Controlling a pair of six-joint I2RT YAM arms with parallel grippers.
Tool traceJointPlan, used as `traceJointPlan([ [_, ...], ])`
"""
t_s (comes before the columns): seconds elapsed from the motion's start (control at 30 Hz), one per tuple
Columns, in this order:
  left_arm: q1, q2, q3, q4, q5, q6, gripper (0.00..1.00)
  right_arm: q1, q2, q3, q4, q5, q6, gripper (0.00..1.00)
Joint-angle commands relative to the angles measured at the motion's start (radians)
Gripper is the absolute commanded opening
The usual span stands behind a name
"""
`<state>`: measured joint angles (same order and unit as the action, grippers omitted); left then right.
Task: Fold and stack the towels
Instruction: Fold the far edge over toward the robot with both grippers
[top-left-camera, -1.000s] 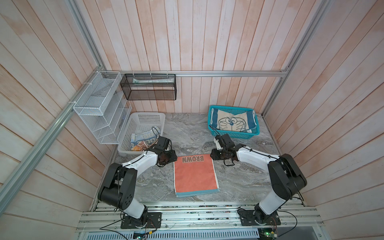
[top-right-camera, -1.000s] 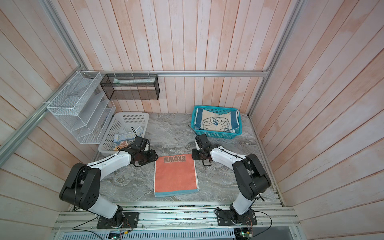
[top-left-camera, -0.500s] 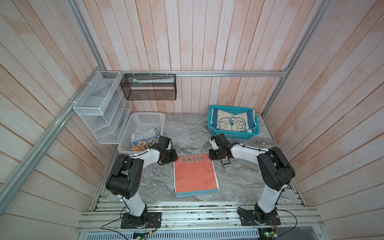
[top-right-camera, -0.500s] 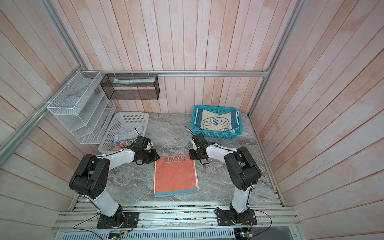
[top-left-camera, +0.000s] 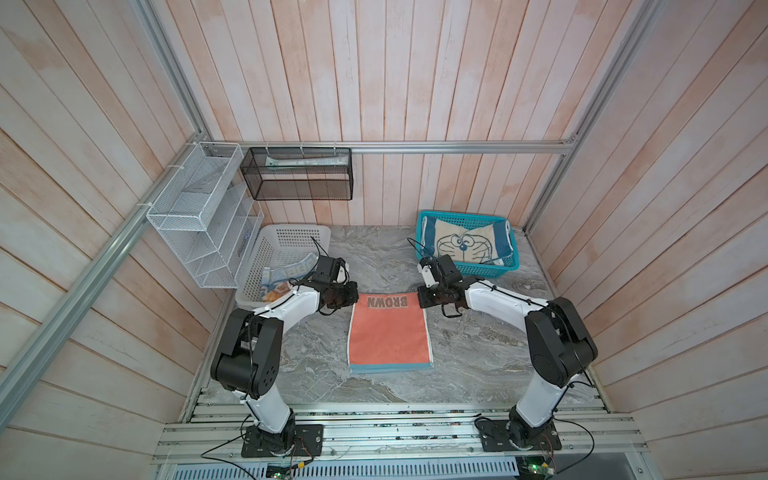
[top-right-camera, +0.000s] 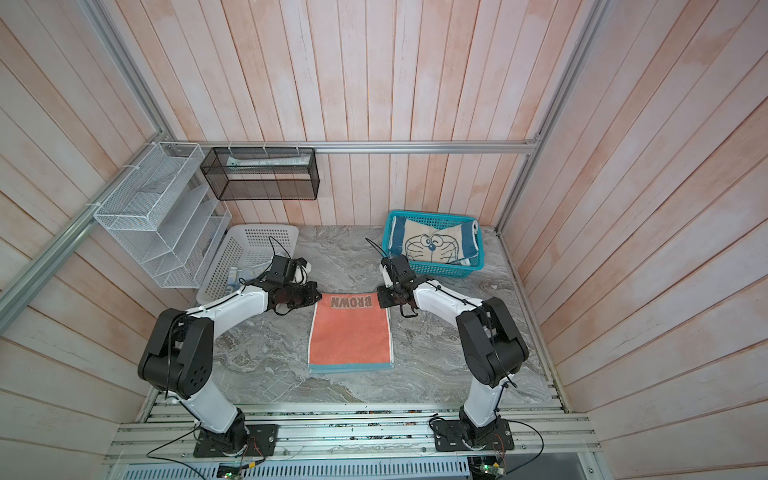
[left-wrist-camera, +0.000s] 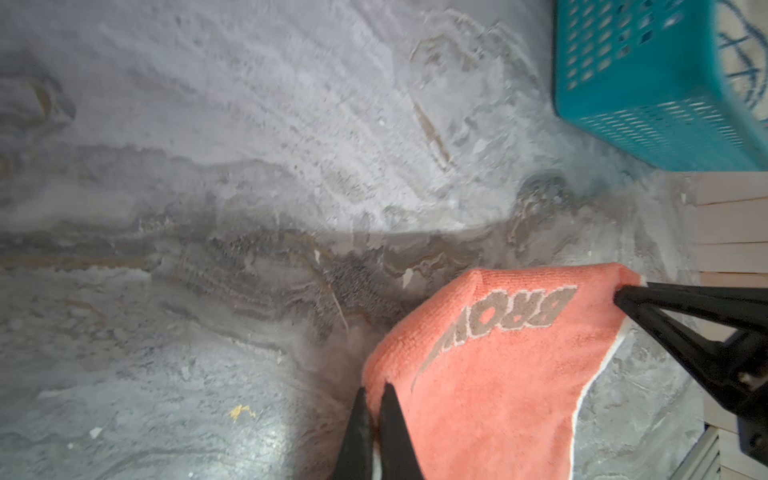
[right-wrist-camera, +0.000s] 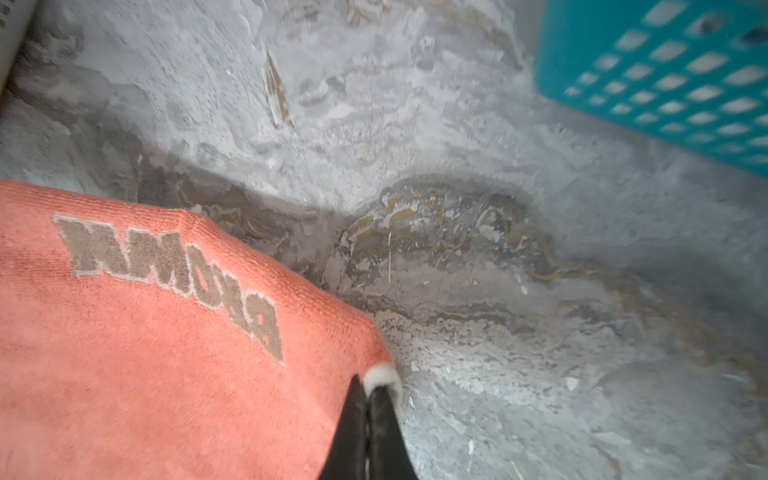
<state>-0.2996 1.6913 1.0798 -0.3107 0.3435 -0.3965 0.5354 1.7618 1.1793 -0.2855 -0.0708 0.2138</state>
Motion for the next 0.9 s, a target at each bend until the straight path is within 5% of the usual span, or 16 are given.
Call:
traceJointPlan([
  [0.0, 0.006, -0.052, 0.053, -0.059, 0.035, 0.051, 0.0, -0.008, -0.048, 0.035, -0.038, 0.056, -0.07, 0.0],
  [0.13, 0.007, -0.09, 0.043, -0.06, 0.062, 0.058, 0.0, -0.009, -0.088, 0.003, -0.025, 0.058, -0.089, 0.0],
  [0.37, 0.004, -0.2, -0.213, 0.164, 0.203, -0.025, 0.0, -0.004, -0.206, -0.223, 0.103, 0.008, -0.056, 0.0],
  [0.87, 0.001, -0.388, -0.373, 0.125, 0.161, -0.04, 0.0, 0.016, -0.34, -0.366, 0.11, -0.055, -0.012, 0.0],
])
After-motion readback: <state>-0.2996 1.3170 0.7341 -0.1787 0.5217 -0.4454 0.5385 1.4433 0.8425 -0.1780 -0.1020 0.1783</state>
